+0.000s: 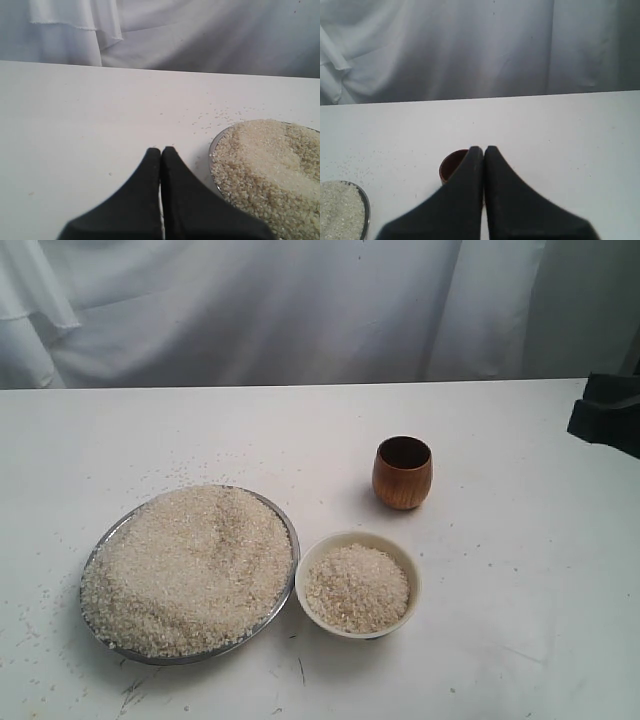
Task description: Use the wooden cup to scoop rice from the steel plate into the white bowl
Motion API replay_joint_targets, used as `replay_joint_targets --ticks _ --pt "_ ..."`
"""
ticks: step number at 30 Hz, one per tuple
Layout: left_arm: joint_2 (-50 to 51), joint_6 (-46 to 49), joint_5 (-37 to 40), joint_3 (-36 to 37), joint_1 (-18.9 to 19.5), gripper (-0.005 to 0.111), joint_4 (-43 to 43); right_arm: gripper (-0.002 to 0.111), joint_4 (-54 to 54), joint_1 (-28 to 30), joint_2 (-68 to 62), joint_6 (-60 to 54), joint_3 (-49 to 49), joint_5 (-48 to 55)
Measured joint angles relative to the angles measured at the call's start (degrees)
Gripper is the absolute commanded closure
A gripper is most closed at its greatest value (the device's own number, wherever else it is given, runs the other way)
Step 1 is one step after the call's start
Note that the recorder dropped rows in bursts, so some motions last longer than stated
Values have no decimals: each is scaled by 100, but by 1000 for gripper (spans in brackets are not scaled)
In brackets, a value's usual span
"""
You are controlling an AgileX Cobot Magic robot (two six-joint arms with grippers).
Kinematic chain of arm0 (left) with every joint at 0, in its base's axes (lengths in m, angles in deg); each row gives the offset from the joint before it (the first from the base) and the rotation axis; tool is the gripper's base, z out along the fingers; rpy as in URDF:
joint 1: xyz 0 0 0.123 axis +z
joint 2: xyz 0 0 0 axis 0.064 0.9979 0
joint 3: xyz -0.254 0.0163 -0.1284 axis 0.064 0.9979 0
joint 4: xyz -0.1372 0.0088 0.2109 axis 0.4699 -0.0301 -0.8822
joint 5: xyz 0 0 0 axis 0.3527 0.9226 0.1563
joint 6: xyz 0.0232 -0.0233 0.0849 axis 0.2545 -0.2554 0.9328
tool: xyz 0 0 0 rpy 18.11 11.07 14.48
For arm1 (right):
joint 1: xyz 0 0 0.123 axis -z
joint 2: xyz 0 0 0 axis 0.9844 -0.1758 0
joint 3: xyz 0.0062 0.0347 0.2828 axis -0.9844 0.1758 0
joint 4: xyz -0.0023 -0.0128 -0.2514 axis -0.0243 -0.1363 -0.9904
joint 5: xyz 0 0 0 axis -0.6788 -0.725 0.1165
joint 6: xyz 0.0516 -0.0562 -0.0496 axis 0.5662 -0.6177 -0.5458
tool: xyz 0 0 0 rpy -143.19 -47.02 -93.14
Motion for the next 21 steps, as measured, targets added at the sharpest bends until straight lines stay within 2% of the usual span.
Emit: replay_joint_targets --ticks 15,21 --pt "0 0 0 0 0 107 0 108 0 0 140 49 0 -59" --pt "0 0 0 0 0 107 0 108 0 12 823 49 196 -20"
